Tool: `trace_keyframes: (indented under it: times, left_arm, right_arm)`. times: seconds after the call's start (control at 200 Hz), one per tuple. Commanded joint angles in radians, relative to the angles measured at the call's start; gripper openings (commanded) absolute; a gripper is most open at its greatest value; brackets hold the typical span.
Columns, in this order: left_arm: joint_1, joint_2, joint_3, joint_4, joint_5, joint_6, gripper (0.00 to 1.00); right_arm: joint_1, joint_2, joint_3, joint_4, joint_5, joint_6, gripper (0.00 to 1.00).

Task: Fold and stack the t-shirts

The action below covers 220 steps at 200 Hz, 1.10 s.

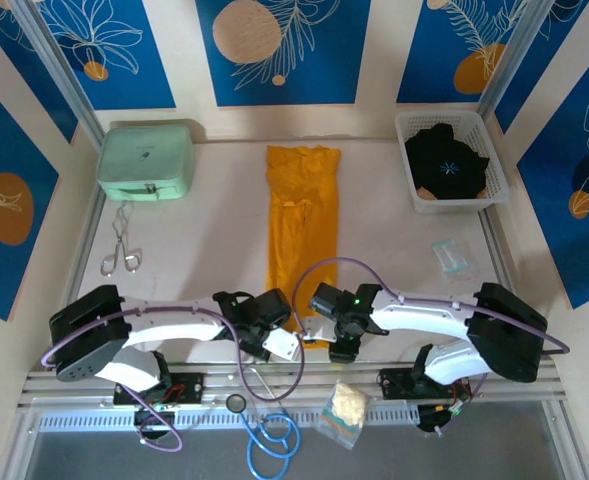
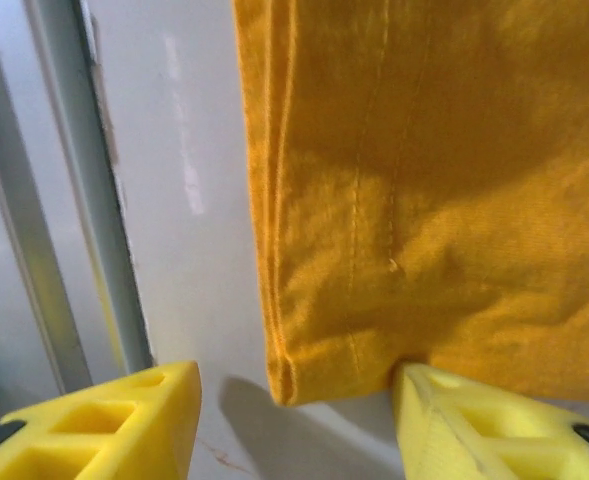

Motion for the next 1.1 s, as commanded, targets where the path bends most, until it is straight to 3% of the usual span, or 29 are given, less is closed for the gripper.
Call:
trace_keyframes:
  times: [0.0, 0.155, 0.3, 0.375, 0.445, 0.695, 1.096]
  left_arm:
    - [0.011, 0.046, -0.009, 0.088, -0.043, 0.029, 0.61]
    - [0.032, 0.034, -0.029, 0.136, -0.055, 0.026, 0.59]
    - [0.047, 0.031, -0.057, 0.199, -0.070, 0.021, 0.49]
    - [0.051, 0.040, -0.064, 0.229, -0.081, 0.019, 0.38]
    - [0.054, 0.051, -0.070, 0.257, -0.088, 0.016, 0.21]
    - [0.058, 0.056, -0.095, 0.340, -0.106, 0.008, 0.00]
    - [0.059, -0.024, -0.163, 0.394, -0.124, -0.015, 0.00]
  right_arm:
    - [0.001, 0.032, 0.030, 0.116, -0.034, 0.003, 0.52]
    - [-0.014, -0.016, 0.019, 0.094, -0.009, 0.003, 0.52]
    - [-0.054, -0.156, -0.022, 0.088, 0.015, 0.020, 0.56]
    - [-0.069, -0.243, -0.048, 0.109, 0.030, 0.021, 0.60]
    - [-0.084, -0.306, -0.066, 0.127, 0.018, -0.005, 0.63]
    - [-0.071, -0.346, -0.112, 0.105, -0.052, -0.075, 0.67]
    - [-0.032, -0.176, -0.143, 0.225, -0.056, -0.104, 0.67]
